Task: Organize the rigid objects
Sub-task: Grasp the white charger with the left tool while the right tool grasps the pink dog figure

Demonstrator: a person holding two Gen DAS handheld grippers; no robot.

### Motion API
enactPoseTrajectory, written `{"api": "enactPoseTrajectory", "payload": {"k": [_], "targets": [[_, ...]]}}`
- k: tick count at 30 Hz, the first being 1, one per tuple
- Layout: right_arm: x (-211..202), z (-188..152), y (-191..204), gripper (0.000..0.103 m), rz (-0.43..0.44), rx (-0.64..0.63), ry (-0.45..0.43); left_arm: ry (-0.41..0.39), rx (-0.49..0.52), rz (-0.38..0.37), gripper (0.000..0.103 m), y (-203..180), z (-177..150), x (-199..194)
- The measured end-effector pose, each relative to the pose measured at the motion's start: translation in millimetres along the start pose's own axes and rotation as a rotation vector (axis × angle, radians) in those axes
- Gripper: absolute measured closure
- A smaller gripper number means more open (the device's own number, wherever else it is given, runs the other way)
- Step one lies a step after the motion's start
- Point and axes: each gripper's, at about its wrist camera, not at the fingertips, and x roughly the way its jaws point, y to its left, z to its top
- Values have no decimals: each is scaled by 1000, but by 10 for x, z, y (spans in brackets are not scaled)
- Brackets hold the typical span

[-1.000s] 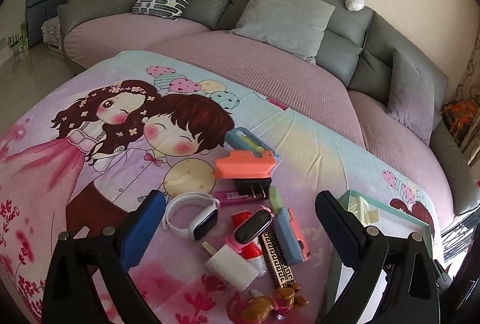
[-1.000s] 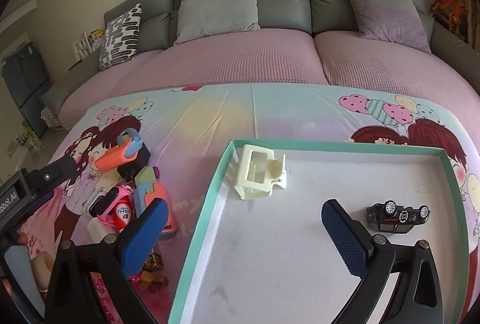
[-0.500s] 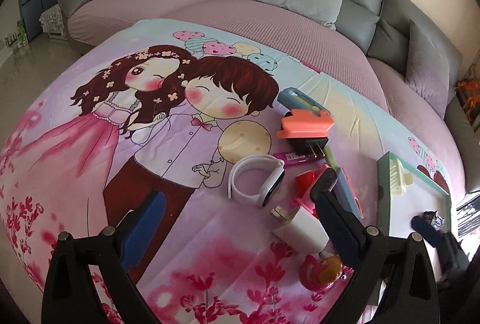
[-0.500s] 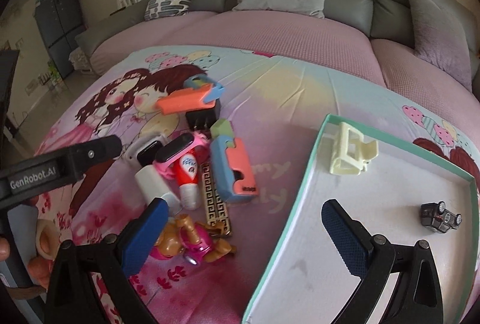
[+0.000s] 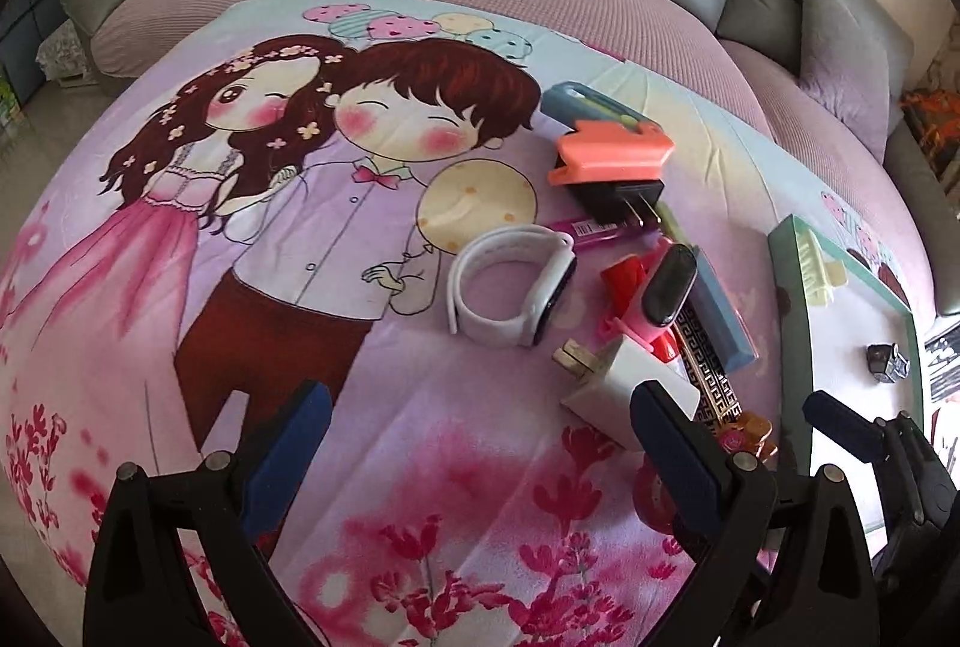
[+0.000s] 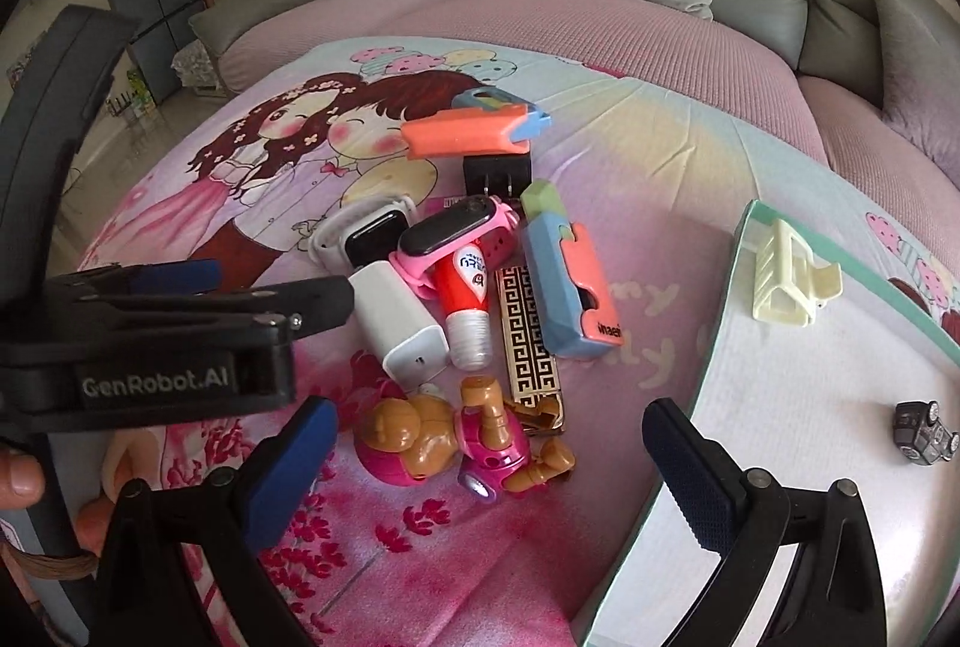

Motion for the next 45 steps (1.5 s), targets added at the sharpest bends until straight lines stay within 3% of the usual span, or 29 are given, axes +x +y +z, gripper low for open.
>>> {"api": "enactPoseTrajectory", "payload": {"k": [21,34,37,45], "targets": [[211,-36,-11,9,53,48,39,22,39,-69,3,-114,4,51],[181,-37,-2,15,71,47,27,21,14,-72,3,-93,6,56],[133,-22,-19,22,74,53,16,19,29,-88,3,-137,8,47],[81,-22,-123,23,62,77,12,21,63,-117,3,-268,15,55]]}}
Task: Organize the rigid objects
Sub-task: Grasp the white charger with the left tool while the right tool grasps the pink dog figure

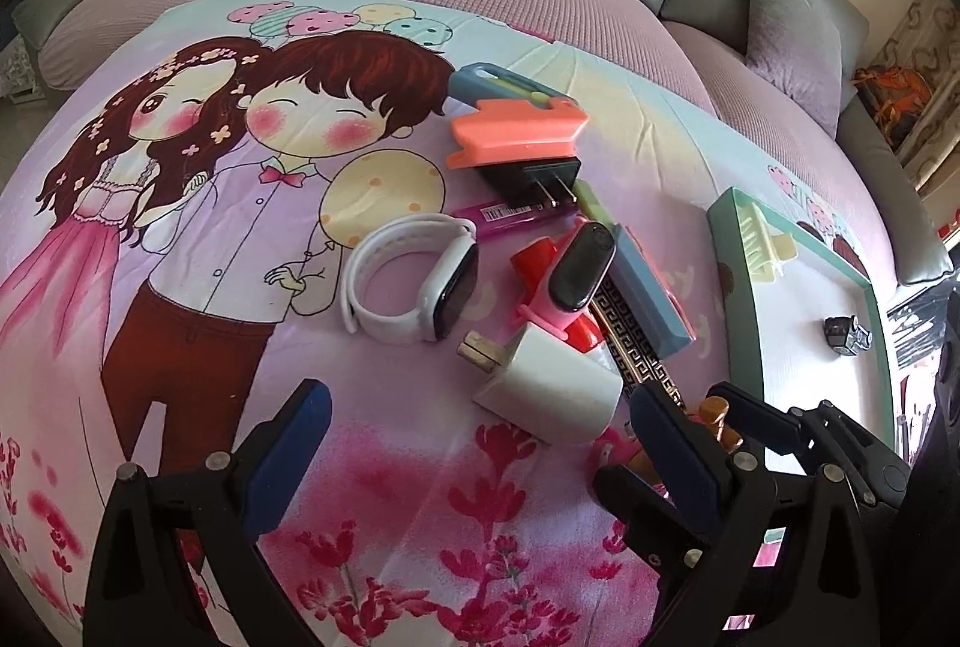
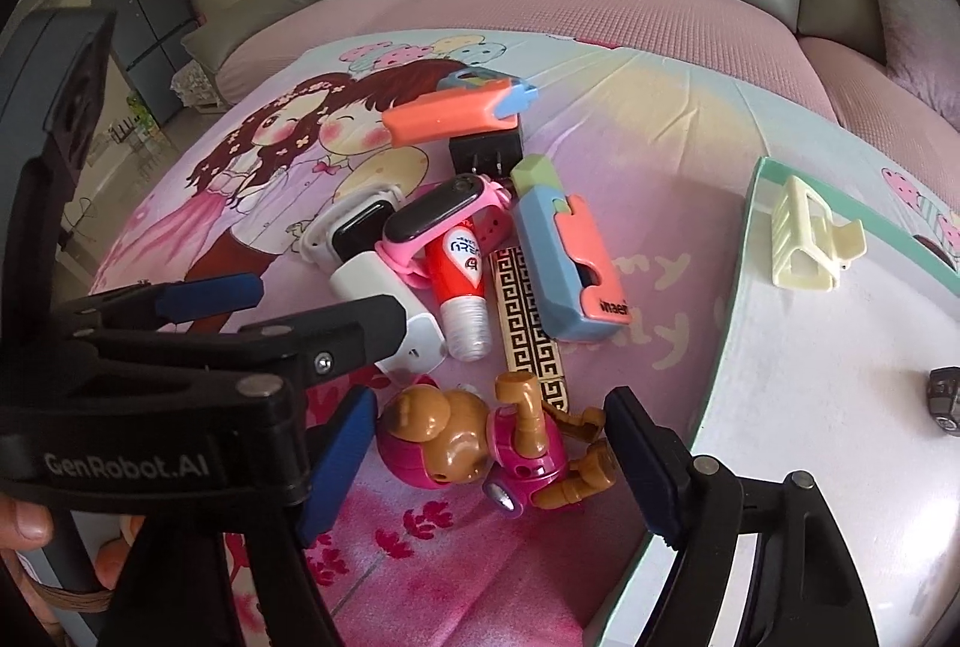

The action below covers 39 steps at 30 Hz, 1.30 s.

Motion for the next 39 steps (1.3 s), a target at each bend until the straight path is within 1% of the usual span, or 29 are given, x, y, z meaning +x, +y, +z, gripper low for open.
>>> {"api": "enactPoseTrajectory", "payload": {"k": [13,23,26,29,30,31,32,33,35,37,39], "targets": [[-159,12,-127,24,-26,14,-34,3,3,-16,3,-49,6,46],[-182,10,-120,25,-25,0,-31,11,-4,-61,3,-87,17,156],[-175,11,-134,25,-21,6,-30,10,-10,-78,7,-90,25,183],[-175,9,-134,25,-20,6,-31,7,-11,-81,7,-93,31,202],[-172,8,-135,25,-20,5,-30,5,-13,-87,10,-92,33,207],[-172,7,-136,25,-20,6,-30,3,-14,-96,14,-88,29,201],[-169,8,-137,25,-19,7,-29,5,-17,-109,30,-86,34,211],[-168,8,-140,25,-18,8,-29,9,-23,-124,40,-80,36,227],[-168,6,-138,25,-18,9,-29,15,-26,-122,41,-67,29,248],[-166,6,-139,25,-18,9,-29,9,-25,-133,45,-65,29,237],[-165,4,-139,25,-19,8,-28,3,-22,-131,45,-58,24,221]]}}
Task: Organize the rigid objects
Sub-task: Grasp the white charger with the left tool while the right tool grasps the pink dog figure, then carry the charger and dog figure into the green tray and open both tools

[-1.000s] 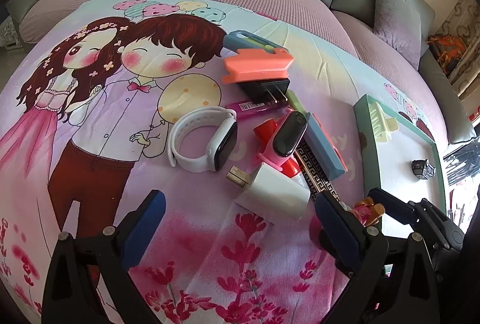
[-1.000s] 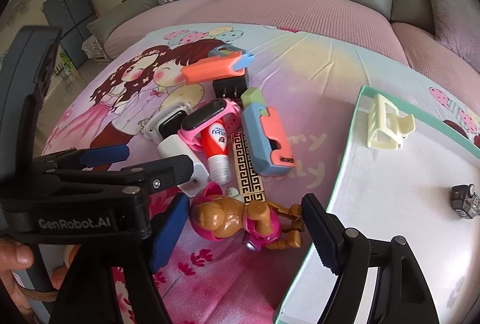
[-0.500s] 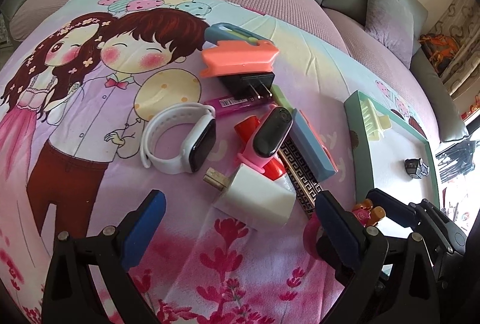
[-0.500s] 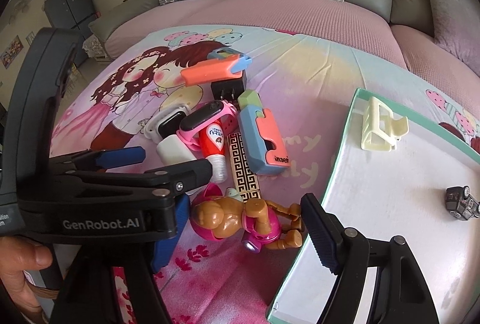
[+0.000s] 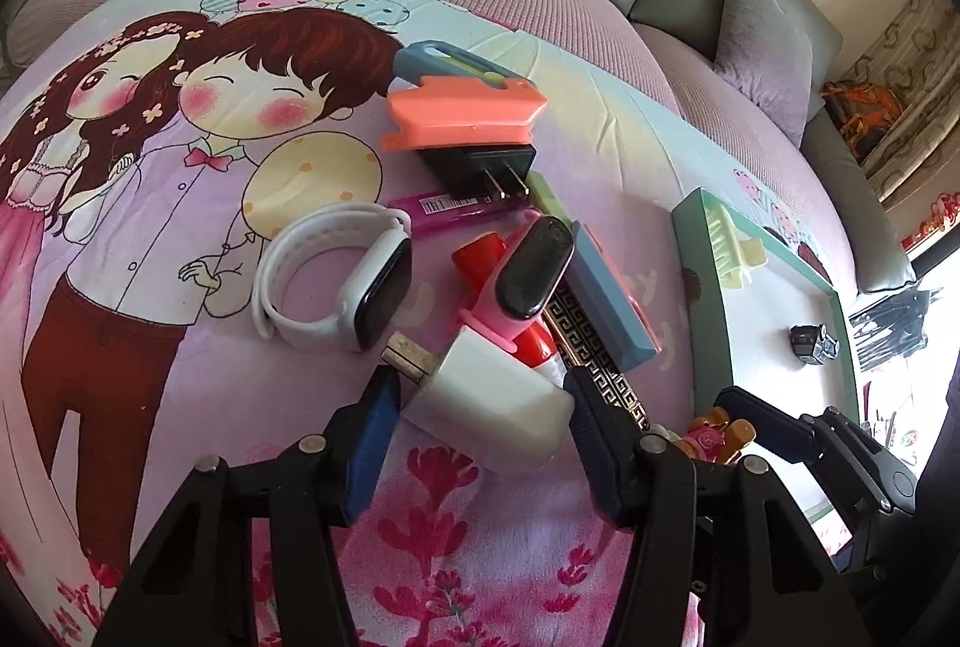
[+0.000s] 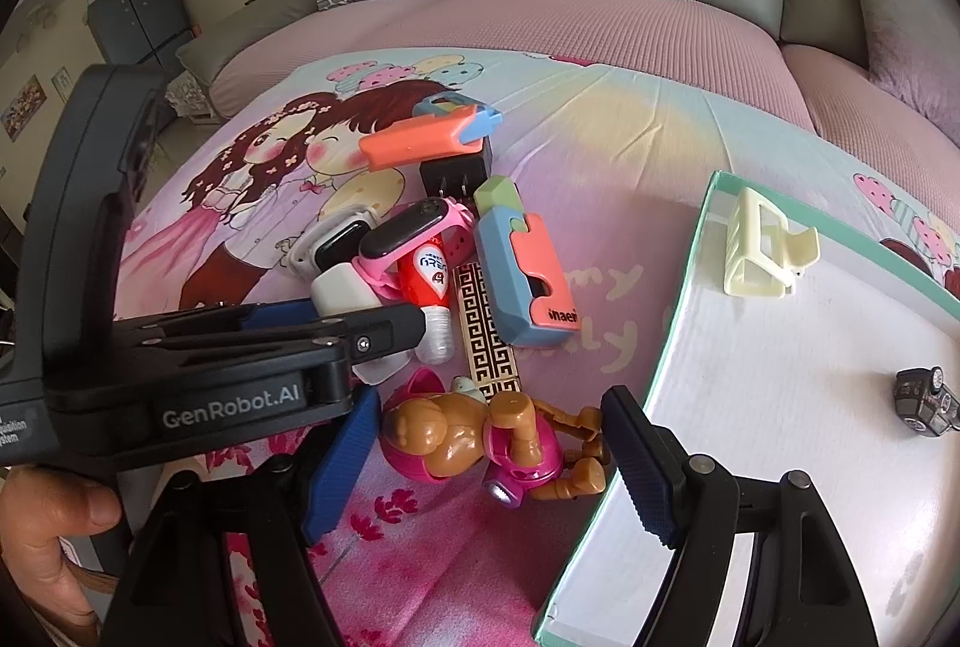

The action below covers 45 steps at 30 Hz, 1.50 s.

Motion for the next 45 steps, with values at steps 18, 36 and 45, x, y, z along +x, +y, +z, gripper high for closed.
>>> {"api": "enactPoseTrajectory", "payload": {"k": [18,36,45], "targets": [[-141,33,-59,25,12,40,-59,-141,-22,-11,45,66,31,-529],[-405,87,-55,25,33,41,-150,-201,1,-19,45,-35,68,-724],[-559,66,-264,25,-1,85,-187,-198,44,-23,45,-253,83,-713]]}}
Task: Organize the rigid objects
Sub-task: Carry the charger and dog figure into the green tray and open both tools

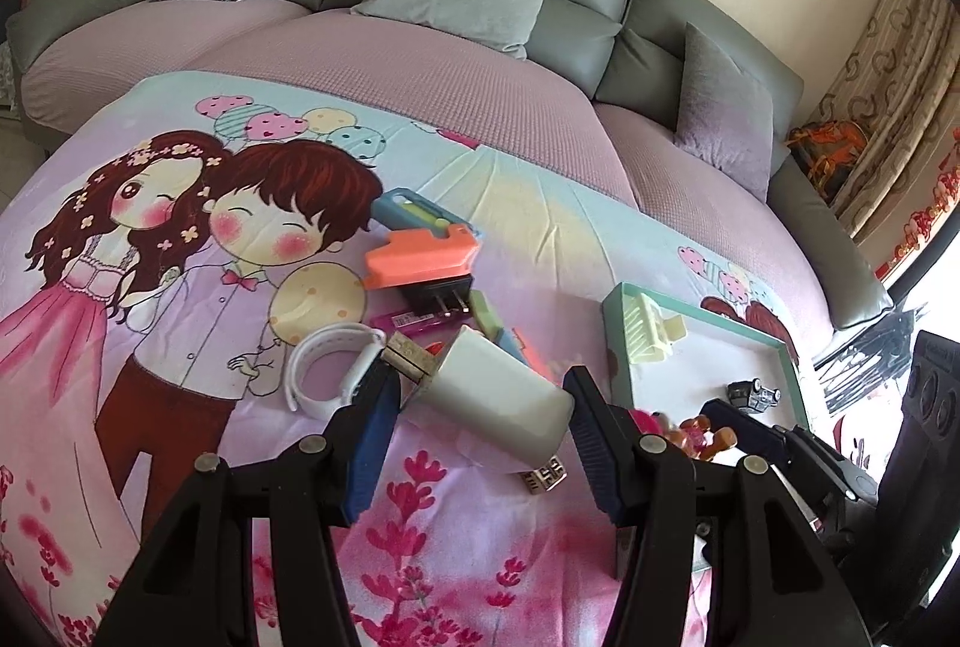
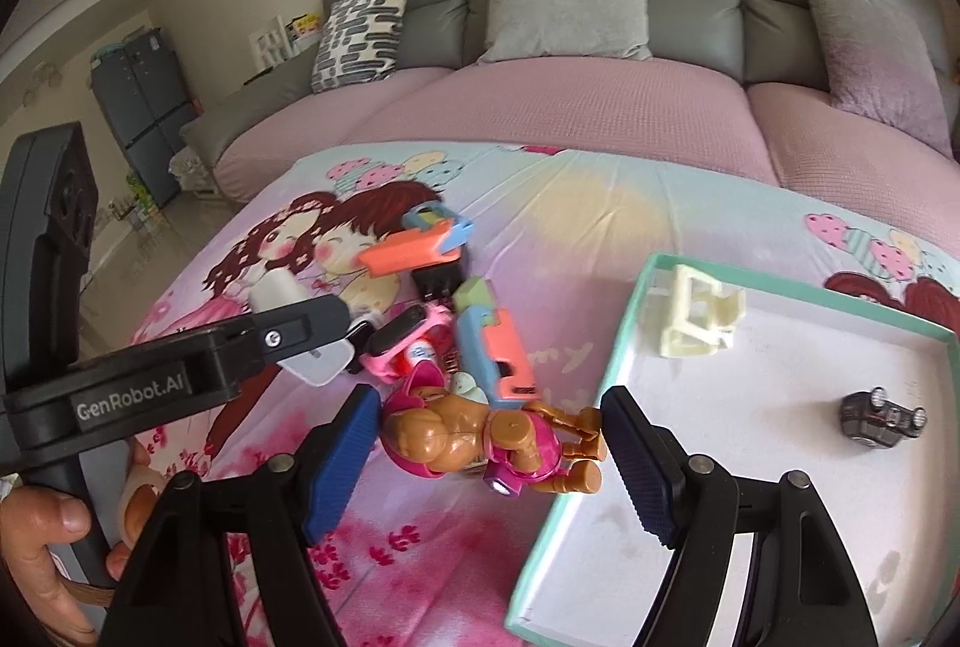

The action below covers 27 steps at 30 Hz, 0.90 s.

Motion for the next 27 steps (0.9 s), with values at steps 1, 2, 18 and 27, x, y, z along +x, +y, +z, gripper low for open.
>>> {"api": "enactPoseTrajectory", "payload": {"k": [1,2,18,27], "targets": [[-28,3,-68,25,-29,12,-6,1,9,-3,45,-45,1,9],[-61,3,-148,25,-72,23,-12,3,18,-8,45,-98,4,22],[-579,-267,-1540,25,-483,356,1,177,290,-133,45,-1465,-185,688],[-532,-435,-1820,25,-557,421,62,254,360,-122,45,-1836,-228,1044]]}}
